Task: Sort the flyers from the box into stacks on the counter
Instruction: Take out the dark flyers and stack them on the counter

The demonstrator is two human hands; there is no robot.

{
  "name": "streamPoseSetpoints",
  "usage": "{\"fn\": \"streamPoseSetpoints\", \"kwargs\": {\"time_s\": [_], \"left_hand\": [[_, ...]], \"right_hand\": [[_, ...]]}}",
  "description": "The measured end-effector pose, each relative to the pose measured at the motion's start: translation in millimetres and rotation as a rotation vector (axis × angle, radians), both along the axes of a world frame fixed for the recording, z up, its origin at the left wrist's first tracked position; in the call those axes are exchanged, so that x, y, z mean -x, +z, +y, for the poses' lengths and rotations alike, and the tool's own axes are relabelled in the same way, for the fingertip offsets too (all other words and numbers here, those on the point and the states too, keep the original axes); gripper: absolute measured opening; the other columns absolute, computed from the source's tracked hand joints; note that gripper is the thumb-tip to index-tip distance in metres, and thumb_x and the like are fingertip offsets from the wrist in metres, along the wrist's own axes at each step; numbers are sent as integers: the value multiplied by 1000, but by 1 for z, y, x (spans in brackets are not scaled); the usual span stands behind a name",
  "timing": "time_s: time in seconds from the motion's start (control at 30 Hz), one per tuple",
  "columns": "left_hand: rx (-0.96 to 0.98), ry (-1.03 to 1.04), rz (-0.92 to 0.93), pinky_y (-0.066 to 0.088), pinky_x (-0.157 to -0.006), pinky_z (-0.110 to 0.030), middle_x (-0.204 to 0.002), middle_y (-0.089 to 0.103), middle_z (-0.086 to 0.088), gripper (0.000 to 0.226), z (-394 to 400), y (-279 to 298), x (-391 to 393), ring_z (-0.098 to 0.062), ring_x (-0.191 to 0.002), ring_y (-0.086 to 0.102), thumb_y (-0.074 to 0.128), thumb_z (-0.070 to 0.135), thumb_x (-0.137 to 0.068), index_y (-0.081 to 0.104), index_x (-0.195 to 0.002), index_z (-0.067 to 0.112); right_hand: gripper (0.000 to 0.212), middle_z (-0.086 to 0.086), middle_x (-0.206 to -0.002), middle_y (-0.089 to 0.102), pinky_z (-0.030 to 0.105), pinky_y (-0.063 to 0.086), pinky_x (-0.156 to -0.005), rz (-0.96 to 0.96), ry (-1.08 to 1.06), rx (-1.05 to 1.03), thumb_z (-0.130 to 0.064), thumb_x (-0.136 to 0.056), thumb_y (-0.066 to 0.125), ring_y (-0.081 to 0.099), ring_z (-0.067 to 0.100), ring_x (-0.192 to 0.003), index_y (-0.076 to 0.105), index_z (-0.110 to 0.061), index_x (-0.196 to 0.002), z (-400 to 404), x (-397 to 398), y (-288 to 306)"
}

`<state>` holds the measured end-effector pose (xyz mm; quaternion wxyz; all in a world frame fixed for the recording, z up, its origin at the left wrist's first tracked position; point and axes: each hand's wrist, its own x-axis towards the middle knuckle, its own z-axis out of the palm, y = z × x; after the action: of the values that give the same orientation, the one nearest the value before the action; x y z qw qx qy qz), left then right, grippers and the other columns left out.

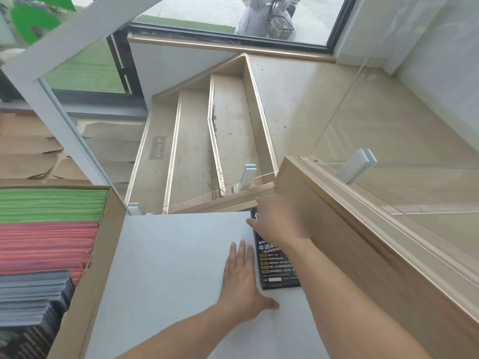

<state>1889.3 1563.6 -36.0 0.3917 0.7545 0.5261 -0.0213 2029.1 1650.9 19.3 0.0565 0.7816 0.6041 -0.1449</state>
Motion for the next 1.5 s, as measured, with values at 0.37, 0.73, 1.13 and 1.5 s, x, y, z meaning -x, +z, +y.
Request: {"fn": "streamPoseSetpoints", "kwargs": {"time_s": [0.37,0.73,1.13,1.5], "left_hand": [[-242,37,-100,-17,-121,-30,-166,-21,16,88,-12,-17,3,-6,-146,-37,54,55,-95,-4,-160,40],[-273,36,-120,-15,-122,-29,-168,-13,13,83,-14,-21,3,-8,-149,-32,52,54,-97,-1,-160,39],[-35,402,-509,26,-120,-24,-157,36,17,74,-12,14,48,-3,-146,31,76,34,-89,37,-153,29],[-585,807,-632,38,-103,-13,-123,62,26,33,-58,100,232,4,-122,54,68,20,-96,60,-122,38]], "right_hand": [[40,4,-135,56,39,29,-116,-9,23,28,-33,-94,55,48,27,-128,57,-18,-131,28,5,-23],[37,5,-134,54,38,35,-105,62,8,-41,-24,-97,50,45,27,-125,56,-16,-132,23,5,-31],[40,-3,-141,53,40,36,-112,334,-48,-336,-33,-103,52,43,19,-135,53,-22,-141,-31,37,-13],[32,-14,-118,65,25,44,-99,626,411,-503,-21,-97,63,54,9,-114,64,-28,-128,-118,231,13]]}}
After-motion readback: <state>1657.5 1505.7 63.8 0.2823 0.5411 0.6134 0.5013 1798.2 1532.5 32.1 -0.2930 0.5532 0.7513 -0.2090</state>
